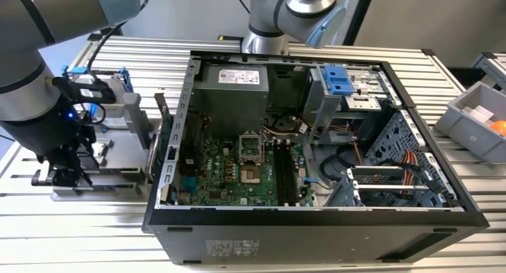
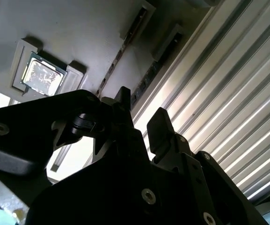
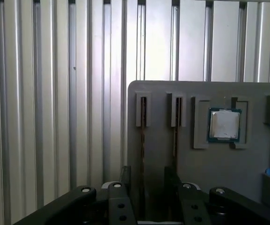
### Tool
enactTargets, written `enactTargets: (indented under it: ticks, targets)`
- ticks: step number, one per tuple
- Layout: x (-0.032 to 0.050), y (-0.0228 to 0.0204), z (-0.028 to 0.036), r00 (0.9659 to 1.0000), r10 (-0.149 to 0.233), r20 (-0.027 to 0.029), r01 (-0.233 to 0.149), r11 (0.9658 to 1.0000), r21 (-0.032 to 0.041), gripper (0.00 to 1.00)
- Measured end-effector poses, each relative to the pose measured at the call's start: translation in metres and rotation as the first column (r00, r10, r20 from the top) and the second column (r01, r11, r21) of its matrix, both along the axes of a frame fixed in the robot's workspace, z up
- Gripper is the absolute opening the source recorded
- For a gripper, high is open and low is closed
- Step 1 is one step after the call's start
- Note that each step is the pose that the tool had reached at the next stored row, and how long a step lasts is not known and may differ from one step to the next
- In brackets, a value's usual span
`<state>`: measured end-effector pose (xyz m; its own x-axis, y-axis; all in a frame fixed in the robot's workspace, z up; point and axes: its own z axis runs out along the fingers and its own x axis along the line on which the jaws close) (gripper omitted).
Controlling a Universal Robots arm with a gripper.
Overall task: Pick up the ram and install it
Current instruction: 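Pick up the ram and move it above insertion slot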
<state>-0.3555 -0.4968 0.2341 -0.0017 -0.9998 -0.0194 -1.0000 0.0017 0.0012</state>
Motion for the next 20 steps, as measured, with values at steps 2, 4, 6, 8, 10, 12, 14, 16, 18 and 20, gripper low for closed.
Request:
enactTargets:
  ticks: [2,4,6,8,10,12,14,16,18,20]
  targets:
    - [0.0000,-0.0004,-0.0019,1.0000,0.000,0.0000,0.000,1.0000,-0.0001,1.00]
    - [0.0000,-0.0006,-0.0038,1.0000,0.000,-0.0001,0.000,1.0000,-0.0001,1.00]
    - [0.0000,-0.0006,-0.0058,1.0000,0.000,-0.0001,0.000,1.0000,-0.0002,1.00]
    - [0.0000,-0.0006,-0.0079,1.0000,0.000,0.0000,0.000,1.0000,-0.0003,1.00]
    - [0.0001,-0.0006,-0.0099,1.0000,0.000,-0.0001,0.000,1.0000,-0.0004,1.00]
    - [0.0000,-0.0006,-0.0121,1.0000,0.000,0.0000,0.000,1.0000,-0.0003,1.00]
    - [0.0001,-0.0006,-0.0145,1.0000,0.000,0.0000,0.000,1.0000,-0.0003,1.00]
    - [0.0000,-0.0006,-0.0167,1.0000,0.000,-0.0001,0.000,1.0000,-0.0004,1.00]
    - [0.0000,-0.0006,-0.0193,1.0000,0.000,-0.0001,0.000,1.0000,-0.0004,1.00]
    - [0.0000,-0.0006,-0.0217,1.0000,0.000,-0.0002,0.000,1.0000,-0.0004,1.00]
